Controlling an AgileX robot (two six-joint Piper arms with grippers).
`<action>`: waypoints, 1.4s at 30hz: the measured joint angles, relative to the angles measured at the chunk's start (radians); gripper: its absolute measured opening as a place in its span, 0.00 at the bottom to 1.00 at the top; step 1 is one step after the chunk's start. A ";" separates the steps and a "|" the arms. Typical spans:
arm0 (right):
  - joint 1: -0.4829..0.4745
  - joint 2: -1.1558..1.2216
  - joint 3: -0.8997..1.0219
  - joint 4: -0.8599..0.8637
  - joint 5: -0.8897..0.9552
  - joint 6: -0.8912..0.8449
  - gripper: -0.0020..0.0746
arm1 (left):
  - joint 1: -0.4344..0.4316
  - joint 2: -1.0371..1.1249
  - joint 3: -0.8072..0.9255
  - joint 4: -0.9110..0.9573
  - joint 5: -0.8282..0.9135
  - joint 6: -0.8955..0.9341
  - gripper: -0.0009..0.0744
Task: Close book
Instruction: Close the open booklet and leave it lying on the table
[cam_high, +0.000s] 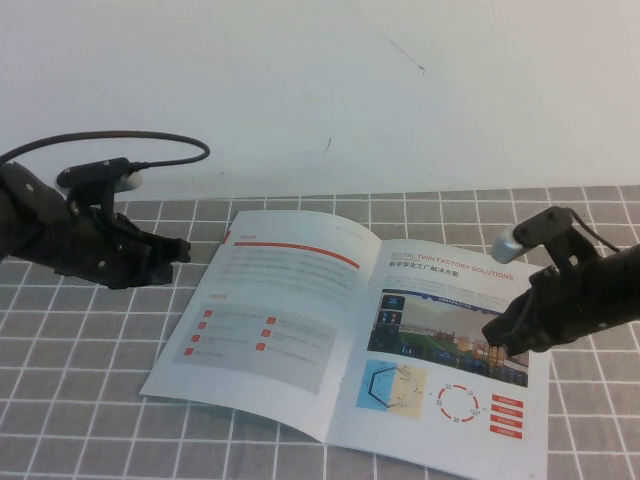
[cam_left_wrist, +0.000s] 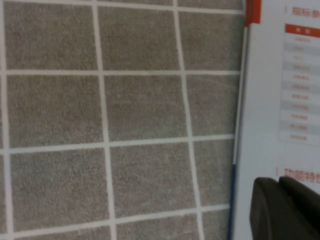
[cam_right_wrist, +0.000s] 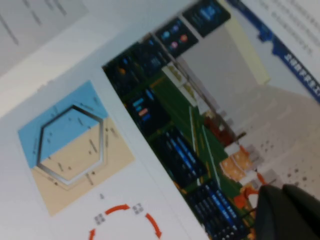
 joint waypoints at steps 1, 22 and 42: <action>0.000 0.024 -0.005 -0.004 -0.002 -0.005 0.02 | 0.000 0.014 -0.002 0.000 -0.016 0.004 0.01; -0.002 0.124 -0.043 -0.022 0.020 -0.020 0.02 | 0.002 0.158 -0.013 -0.097 -0.091 0.015 0.01; -0.002 0.124 -0.044 -0.023 0.020 -0.024 0.02 | 0.003 0.152 -0.014 -0.337 0.166 0.230 0.01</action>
